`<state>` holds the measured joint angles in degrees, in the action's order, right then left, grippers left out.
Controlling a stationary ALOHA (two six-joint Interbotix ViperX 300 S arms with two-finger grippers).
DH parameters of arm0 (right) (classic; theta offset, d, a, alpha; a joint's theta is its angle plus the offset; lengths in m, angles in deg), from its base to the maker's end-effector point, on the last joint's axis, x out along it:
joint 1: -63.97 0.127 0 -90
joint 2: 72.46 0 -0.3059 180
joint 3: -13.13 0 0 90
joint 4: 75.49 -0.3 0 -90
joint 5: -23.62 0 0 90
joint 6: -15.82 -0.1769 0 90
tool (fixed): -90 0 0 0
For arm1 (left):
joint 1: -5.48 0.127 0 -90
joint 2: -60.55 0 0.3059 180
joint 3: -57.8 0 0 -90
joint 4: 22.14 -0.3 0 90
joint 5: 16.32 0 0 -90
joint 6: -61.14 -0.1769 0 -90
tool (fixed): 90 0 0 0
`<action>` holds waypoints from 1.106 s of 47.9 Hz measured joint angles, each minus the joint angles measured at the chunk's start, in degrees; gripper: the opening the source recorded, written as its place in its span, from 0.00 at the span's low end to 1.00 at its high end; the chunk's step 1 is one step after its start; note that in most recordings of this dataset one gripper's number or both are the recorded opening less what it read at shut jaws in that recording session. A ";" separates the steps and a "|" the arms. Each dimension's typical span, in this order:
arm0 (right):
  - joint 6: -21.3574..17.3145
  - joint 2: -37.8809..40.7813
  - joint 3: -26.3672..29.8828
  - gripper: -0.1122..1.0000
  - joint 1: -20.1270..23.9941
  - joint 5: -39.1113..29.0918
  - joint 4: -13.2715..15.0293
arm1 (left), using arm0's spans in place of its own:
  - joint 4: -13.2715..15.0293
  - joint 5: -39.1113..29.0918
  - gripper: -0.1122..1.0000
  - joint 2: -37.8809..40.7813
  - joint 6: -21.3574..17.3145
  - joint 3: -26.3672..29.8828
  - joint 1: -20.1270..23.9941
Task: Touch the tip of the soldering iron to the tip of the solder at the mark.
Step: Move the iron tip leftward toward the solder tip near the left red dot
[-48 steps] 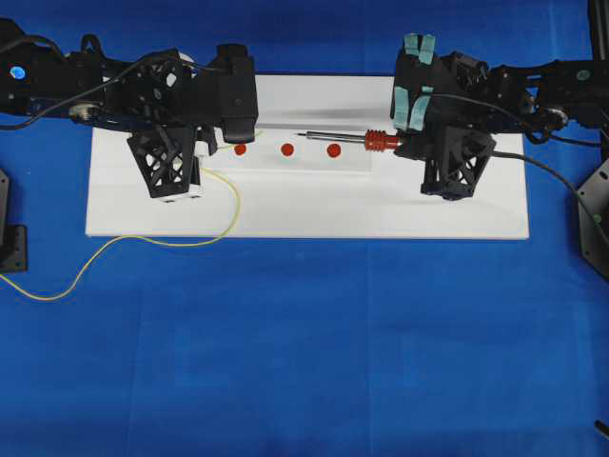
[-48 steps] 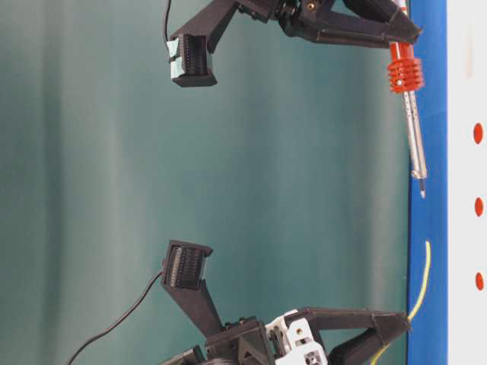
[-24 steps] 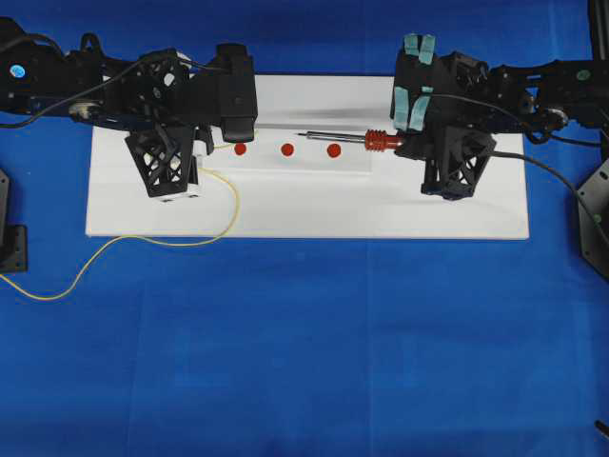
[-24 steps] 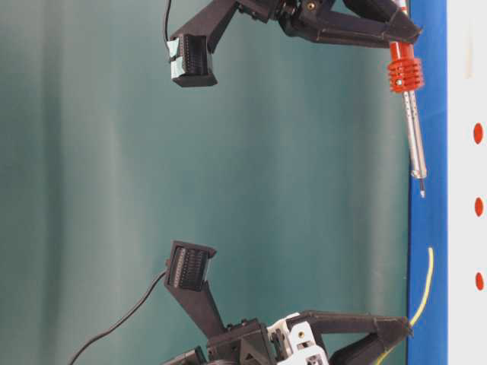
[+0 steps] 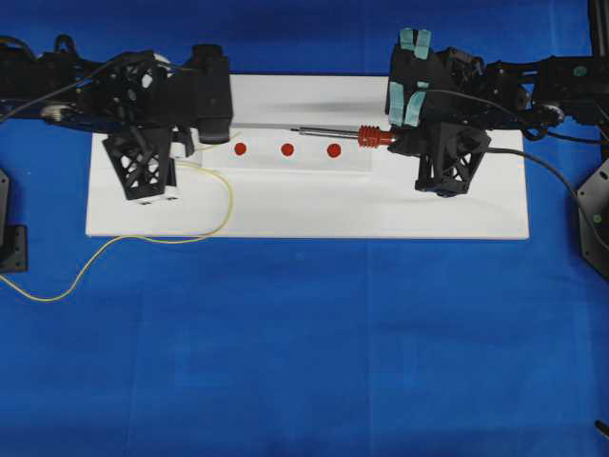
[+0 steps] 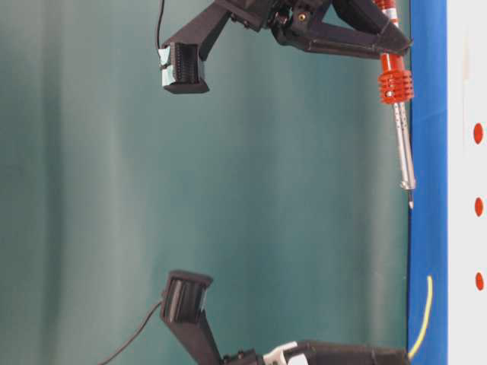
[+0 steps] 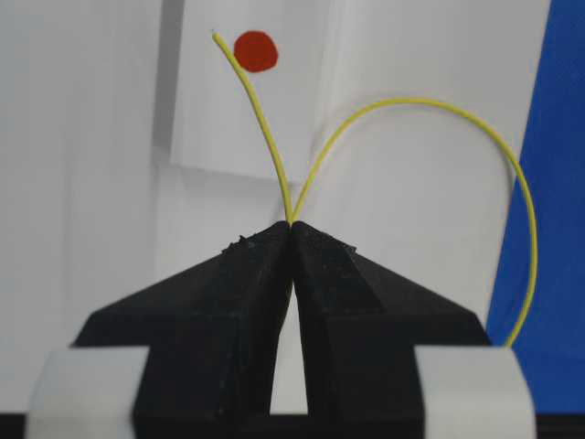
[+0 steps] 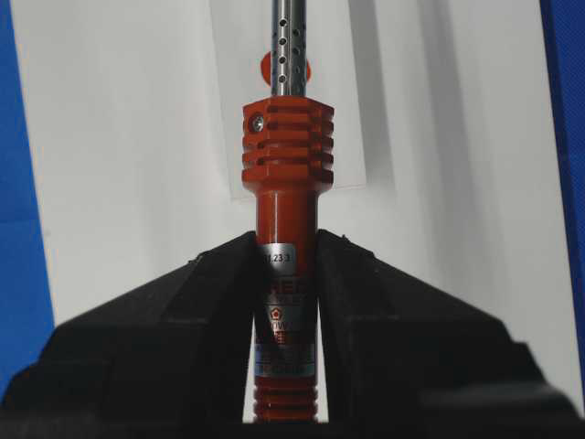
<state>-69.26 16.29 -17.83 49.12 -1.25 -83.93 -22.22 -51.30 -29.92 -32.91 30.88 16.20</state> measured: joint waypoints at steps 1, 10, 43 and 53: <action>-0.09 0.00 0.00 0.16 0.00 0.09 0.00 | 0.00 0.00 0.12 -0.26 0.00 -0.26 -0.09; -0.09 0.00 0.00 0.16 0.00 0.09 0.00 | -0.09 0.18 0.12 -0.97 0.00 -1.49 -2.02; 0.09 0.00 0.00 0.16 0.00 0.18 0.09 | 0.00 5.19 0.12 4.13 0.18 -1.93 -2.20; 0.09 0.00 0.00 0.16 0.00 0.18 0.09 | 0.00 5.10 0.12 4.22 0.18 -2.02 -2.20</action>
<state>-69.17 16.29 -17.83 49.12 -1.07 -83.84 -22.22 -46.20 -25.70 -32.73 28.86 14.00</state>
